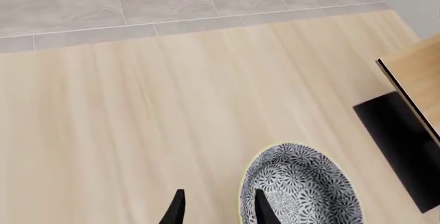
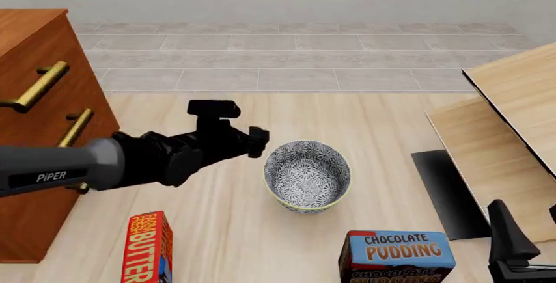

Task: Close the top drawer of the cabinet and put the bowl on top of it.

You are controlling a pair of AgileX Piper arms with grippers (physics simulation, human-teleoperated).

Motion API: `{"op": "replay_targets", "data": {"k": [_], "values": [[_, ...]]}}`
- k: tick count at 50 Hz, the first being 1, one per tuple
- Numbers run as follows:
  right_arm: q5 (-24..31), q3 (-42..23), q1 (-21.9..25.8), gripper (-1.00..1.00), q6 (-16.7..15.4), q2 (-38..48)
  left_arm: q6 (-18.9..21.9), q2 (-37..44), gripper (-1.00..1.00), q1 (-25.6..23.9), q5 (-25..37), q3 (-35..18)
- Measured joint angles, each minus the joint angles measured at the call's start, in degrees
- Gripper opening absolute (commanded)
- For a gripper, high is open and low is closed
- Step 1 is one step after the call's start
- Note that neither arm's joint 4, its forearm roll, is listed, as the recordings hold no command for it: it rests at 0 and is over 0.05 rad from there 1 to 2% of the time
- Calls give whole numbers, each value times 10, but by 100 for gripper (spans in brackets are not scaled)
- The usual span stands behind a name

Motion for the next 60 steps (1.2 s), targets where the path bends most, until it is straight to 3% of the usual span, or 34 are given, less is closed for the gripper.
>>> {"op": "replay_targets", "data": {"k": [60], "values": [[-3, 0, -6, 100, 9, 0, -84, 133, 100, -60, -75, 6]]}}
